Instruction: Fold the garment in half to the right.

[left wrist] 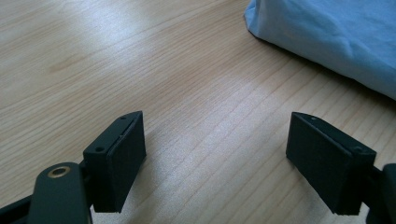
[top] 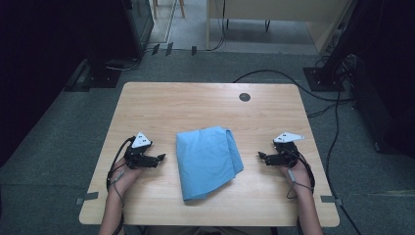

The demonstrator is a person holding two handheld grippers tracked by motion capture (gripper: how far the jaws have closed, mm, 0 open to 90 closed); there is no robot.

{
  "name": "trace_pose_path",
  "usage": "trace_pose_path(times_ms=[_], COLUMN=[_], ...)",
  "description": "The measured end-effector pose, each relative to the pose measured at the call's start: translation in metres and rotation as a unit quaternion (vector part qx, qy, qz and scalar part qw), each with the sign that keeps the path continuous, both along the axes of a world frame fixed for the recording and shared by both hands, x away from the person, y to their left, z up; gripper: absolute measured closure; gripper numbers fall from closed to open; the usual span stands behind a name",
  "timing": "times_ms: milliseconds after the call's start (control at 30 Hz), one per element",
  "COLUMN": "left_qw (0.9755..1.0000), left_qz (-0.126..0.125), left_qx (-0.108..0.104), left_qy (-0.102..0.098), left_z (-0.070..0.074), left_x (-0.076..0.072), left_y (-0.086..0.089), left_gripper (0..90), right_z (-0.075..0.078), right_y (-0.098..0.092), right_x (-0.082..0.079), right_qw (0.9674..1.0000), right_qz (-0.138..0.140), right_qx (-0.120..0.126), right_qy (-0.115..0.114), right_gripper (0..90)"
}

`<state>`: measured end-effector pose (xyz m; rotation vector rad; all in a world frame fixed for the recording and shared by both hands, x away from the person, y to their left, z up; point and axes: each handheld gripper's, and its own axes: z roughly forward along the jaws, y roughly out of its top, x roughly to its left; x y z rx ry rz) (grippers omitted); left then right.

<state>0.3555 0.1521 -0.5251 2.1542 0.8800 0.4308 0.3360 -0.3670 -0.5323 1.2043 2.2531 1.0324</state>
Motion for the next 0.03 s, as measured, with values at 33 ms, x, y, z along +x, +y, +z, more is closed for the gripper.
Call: trace_pose_path(times_ms=[33], left_qw=[1.0], left_qz=[0.0], left_qx=[0.0], left_qy=[0.0], left_z=[0.0], left_x=[0.0], left_y=[0.0], left_gripper=[19.9], right_z=[-0.0001], right_y=[0.0001], right_x=[0.0002], right_qw=[1.0], right_qz=[0.002], right_qx=[-0.002], right_qy=[0.0], right_gripper=[12.4])
